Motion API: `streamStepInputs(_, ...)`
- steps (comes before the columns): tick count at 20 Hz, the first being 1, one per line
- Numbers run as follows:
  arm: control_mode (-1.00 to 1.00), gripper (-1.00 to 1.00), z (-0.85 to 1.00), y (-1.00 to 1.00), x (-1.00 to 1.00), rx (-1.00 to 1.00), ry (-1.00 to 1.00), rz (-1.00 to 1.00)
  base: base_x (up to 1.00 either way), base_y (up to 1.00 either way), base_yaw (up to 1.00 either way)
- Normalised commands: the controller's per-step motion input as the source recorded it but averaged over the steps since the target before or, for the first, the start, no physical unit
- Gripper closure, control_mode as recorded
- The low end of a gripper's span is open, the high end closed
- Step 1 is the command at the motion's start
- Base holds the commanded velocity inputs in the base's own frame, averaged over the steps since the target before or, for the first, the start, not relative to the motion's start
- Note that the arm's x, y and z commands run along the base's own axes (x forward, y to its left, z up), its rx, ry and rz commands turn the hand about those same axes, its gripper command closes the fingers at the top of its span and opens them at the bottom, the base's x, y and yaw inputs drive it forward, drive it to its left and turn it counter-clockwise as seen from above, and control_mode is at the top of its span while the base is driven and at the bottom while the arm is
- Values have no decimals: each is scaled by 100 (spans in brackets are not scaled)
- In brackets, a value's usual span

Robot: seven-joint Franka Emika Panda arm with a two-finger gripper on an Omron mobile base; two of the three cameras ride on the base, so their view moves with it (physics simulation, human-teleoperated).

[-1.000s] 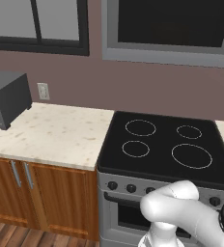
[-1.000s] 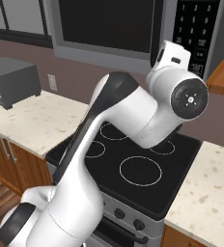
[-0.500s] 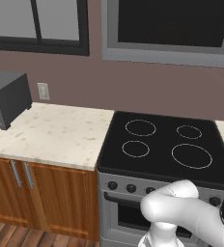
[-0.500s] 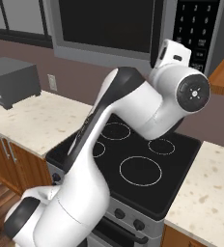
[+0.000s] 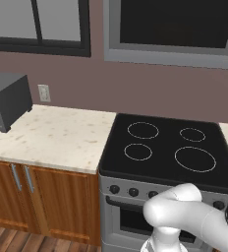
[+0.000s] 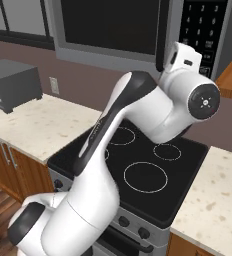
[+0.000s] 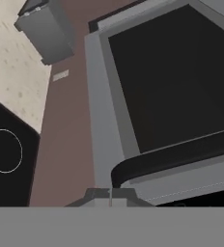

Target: Place the bowl containing the squash and shrimp in the microwave. Close the microwave door and press the start button to microwave the meal.

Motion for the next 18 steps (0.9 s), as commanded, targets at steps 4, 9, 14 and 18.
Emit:
streamStepInputs(4, -100, 100, -10, -15, 22, 0, -5, 0, 0, 0, 0)
streamStepInputs(9, -100, 100, -9, -16, 27, 0, -4, 0, 0, 0, 0)
streamStepInputs(14, -100, 100, -1, -7, 34, 0, -2, 0, 0, 0, 0)
streamStepInputs(18, -100, 100, 0, -13, 36, 0, -1, 0, 0, 0, 0)
